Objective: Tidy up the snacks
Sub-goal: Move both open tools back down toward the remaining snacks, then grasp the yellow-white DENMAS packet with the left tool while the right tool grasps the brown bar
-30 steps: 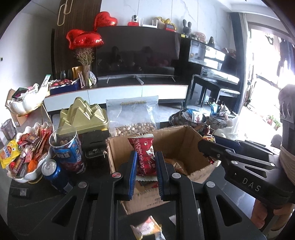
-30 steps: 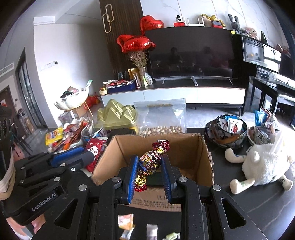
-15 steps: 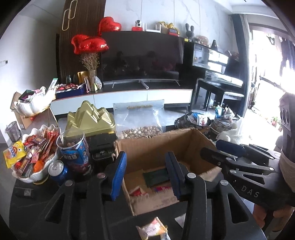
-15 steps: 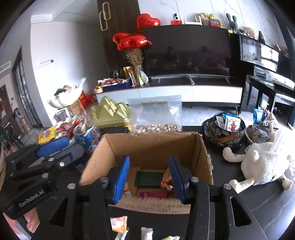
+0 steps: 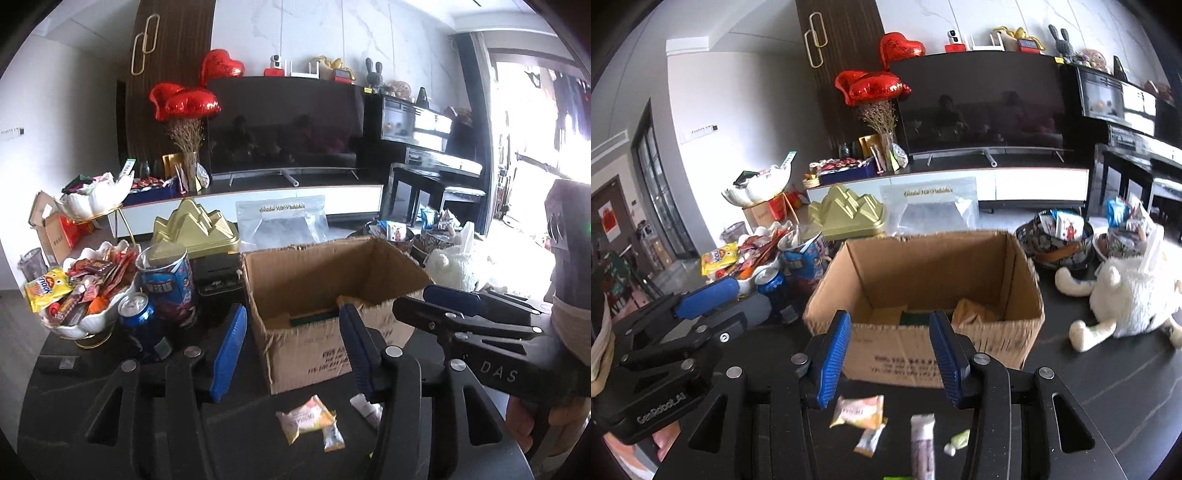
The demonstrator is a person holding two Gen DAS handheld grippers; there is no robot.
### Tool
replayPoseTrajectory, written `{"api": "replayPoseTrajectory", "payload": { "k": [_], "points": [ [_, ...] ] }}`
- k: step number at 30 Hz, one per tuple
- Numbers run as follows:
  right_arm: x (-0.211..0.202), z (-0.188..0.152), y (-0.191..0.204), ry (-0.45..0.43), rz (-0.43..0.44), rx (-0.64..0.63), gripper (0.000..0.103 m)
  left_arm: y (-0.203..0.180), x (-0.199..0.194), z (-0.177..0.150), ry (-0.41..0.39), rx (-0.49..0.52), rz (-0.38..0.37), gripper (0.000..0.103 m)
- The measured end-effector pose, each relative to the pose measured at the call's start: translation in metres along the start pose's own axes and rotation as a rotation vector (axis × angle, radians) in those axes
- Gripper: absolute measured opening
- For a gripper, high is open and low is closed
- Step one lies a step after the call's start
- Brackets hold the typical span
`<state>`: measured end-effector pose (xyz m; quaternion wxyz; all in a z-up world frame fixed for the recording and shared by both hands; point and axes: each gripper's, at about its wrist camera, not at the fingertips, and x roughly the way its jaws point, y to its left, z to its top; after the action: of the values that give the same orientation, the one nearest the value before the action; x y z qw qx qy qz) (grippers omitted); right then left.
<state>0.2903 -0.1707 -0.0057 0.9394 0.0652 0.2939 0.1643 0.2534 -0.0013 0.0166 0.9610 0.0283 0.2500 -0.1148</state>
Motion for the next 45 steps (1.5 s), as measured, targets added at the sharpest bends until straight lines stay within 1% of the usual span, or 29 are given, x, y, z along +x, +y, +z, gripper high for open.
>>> {"api": "replayPoseTrajectory", "payload": {
  "k": [3,4,6,9,13,15,19,22,25,33,39,45],
  "points": [
    [-0.005,-0.013,0.000,-0.003,-0.001,0.006,0.046,-0.003,-0.006,-0.010,-0.007,0.014,0.004,0.052],
    [-0.007,-0.016,-0.001,-0.004,0.000,0.013,0.046,-0.003,-0.008,-0.013,-0.006,0.015,0.004,0.054],
    [-0.009,-0.023,-0.001,-0.002,-0.004,0.019,0.046,-0.003,-0.009,-0.020,0.002,0.005,0.002,0.055],
    [-0.008,-0.034,-0.001,0.012,-0.016,0.010,0.046,-0.004,-0.008,-0.031,0.023,-0.003,0.006,0.056],
    [-0.003,-0.046,-0.002,0.037,-0.002,0.015,0.046,-0.002,-0.001,-0.041,0.057,-0.027,-0.023,0.056],
    [-0.001,-0.052,-0.004,0.046,-0.005,0.023,0.046,-0.001,0.002,-0.047,0.067,-0.034,-0.025,0.058],
    [0.007,-0.066,-0.009,0.075,-0.012,0.028,0.046,-0.004,0.012,-0.060,0.092,-0.032,-0.022,0.059],
    [0.019,-0.075,-0.014,0.113,-0.013,0.042,0.046,-0.003,0.024,-0.069,0.126,-0.033,-0.026,0.060],
    [0.033,-0.085,-0.020,0.160,-0.018,0.050,0.046,-0.001,0.034,-0.078,0.147,-0.027,-0.012,0.060],
    [0.059,-0.106,-0.023,0.250,-0.036,0.031,0.046,0.007,0.063,-0.097,0.231,-0.057,-0.004,0.060],
    [0.072,-0.117,-0.026,0.292,-0.046,0.026,0.046,0.009,0.083,-0.111,0.297,-0.073,-0.026,0.060],
    [0.084,-0.125,-0.029,0.326,-0.068,0.021,0.046,0.013,0.103,-0.124,0.361,-0.115,-0.064,0.060]
  ]
}}
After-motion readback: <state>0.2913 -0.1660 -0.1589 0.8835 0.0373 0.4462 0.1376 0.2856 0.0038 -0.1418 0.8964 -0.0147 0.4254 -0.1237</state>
